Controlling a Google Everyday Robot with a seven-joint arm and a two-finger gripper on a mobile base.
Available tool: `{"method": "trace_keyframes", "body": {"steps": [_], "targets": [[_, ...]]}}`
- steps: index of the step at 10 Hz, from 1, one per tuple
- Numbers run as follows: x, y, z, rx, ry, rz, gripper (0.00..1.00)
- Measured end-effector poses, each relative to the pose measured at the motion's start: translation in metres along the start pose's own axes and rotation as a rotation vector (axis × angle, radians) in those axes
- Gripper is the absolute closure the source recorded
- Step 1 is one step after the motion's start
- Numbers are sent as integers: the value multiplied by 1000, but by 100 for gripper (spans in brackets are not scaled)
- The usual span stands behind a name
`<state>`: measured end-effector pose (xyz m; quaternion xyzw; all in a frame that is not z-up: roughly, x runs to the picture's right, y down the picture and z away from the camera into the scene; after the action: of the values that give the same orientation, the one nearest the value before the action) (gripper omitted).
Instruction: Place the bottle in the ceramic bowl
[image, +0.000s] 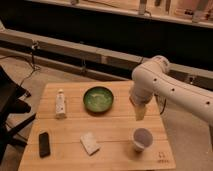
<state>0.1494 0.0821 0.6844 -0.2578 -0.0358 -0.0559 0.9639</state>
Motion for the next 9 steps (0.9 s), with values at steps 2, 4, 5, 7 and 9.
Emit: {"method": "trace_keyframes", "body": {"steps": [2,4,5,7,9], "targets": [[-8,-5,-2,10,-7,-30,20],[-23,-8,-2,14,-21,-58,20],[-32,-11,-4,19,-28,-75,20],[-41,-17,-7,35,-45,-120,20],[-47,-20,-9,45,-59,-147,20]]}}
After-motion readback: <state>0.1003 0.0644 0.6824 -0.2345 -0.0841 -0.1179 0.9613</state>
